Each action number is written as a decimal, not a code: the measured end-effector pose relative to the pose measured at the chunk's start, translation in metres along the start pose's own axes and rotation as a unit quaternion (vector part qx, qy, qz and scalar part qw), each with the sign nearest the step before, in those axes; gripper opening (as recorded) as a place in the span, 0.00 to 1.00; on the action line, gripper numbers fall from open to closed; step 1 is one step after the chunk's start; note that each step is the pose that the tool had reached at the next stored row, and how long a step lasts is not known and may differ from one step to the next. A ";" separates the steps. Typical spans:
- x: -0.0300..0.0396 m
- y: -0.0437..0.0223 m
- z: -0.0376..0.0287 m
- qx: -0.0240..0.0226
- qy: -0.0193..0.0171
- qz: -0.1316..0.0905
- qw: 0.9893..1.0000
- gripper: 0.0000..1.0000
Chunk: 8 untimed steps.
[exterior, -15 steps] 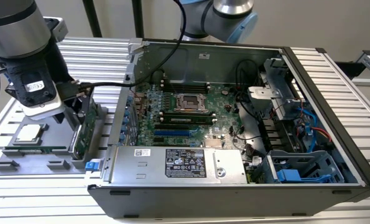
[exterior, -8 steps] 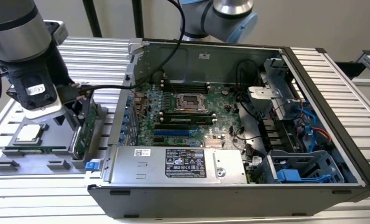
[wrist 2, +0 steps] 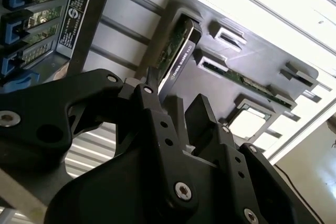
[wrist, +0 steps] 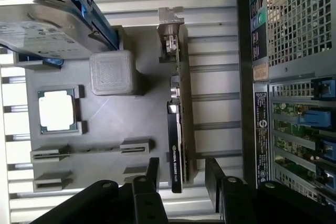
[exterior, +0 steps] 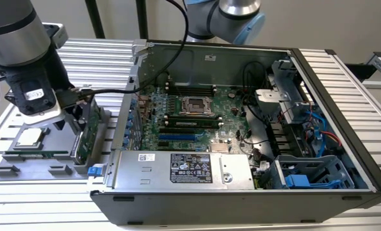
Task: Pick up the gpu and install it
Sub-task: 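Pick up the gpu and move the gpu toward the slot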
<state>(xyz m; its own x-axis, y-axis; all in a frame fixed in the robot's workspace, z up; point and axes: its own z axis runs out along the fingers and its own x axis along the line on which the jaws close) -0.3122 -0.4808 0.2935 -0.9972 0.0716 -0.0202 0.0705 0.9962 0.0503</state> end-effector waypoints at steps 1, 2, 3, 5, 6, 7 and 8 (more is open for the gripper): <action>0.0004 -0.0001 0.0004 0.000 0.000 0.000 1.000 1.00; 0.0007 -0.0002 0.0009 0.000 0.000 0.000 1.000 1.00; 0.0011 -0.0002 0.0014 0.000 0.000 0.000 1.000 1.00; 0.0016 -0.0003 0.0026 0.000 0.000 0.000 1.000 1.00; 0.0018 -0.0003 0.0032 0.000 0.000 0.000 1.000 1.00; 0.0019 -0.0004 0.0036 0.000 0.000 0.000 1.000 1.00; 0.0020 -0.0004 0.0039 0.000 0.000 0.000 1.000 1.00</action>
<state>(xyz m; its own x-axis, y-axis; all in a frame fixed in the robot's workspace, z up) -0.3141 -0.4809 0.2895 -0.9972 0.0716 -0.0204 0.0705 0.9963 0.0500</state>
